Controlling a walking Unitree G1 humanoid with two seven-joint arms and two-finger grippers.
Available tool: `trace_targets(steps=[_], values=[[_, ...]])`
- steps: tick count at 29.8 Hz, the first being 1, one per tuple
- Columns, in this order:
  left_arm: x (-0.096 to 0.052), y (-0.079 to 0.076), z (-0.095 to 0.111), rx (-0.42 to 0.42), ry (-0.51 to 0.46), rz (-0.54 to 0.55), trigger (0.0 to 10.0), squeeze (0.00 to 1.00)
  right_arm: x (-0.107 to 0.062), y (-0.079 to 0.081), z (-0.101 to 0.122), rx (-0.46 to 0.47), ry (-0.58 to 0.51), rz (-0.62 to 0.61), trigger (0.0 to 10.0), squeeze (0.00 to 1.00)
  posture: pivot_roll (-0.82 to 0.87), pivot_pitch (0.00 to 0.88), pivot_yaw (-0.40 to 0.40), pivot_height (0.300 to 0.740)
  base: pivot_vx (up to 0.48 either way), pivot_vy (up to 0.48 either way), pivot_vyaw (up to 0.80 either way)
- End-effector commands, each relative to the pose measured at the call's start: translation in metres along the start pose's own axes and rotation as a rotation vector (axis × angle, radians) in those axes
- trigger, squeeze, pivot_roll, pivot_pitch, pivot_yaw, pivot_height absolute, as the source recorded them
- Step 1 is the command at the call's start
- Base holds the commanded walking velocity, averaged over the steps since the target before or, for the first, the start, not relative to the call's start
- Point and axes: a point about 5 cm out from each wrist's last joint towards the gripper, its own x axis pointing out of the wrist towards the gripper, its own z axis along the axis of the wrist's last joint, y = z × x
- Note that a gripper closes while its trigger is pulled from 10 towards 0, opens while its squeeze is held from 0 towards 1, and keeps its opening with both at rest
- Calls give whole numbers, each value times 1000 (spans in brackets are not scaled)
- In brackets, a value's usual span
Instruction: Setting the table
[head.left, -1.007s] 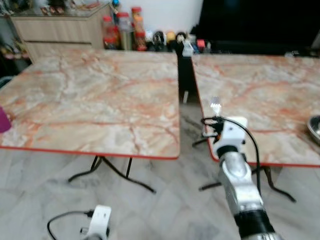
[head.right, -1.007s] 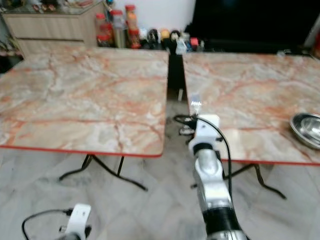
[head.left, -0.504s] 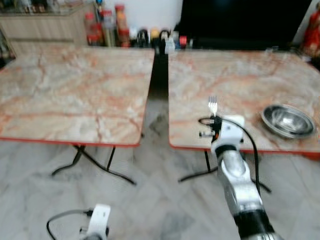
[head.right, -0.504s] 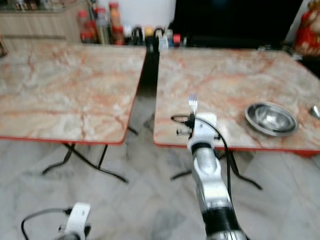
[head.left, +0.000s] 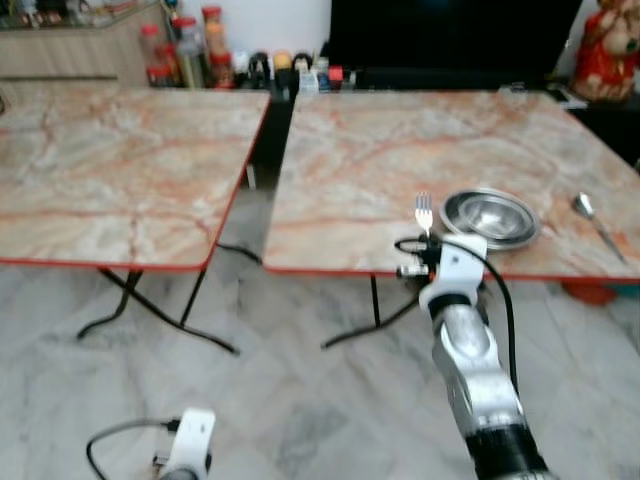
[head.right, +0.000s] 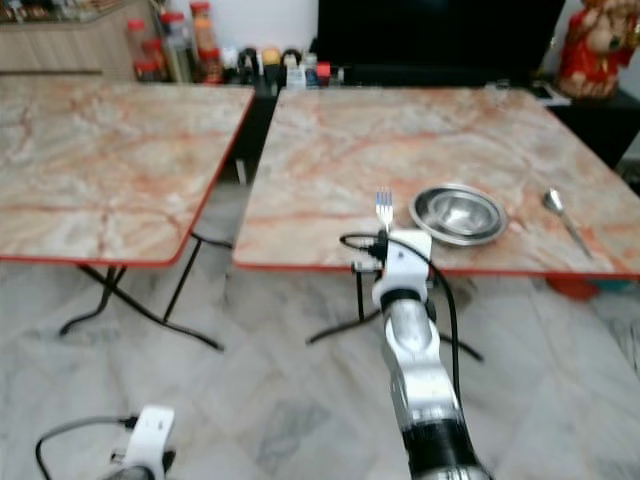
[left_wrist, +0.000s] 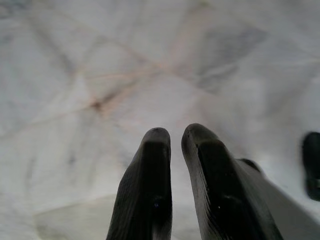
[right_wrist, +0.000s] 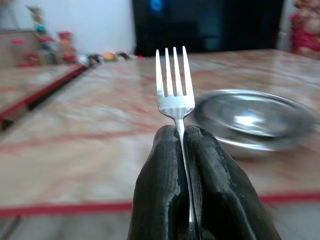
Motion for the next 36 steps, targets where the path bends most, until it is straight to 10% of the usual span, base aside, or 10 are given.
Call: trace_targets(steps=[1, 36], values=[[0, 2, -2, 14, 14, 2, 10000, 0, 2, 3, 9, 8, -30, 3, 10000, 0, -52, 0, 24, 736, 0, 0, 0], [1, 3, 4, -10, -13, 5, 10000, 0, 2, 4, 9, 32, -25, -5, 10000, 0, -53, 0, 30, 736, 168, 0, 0]])
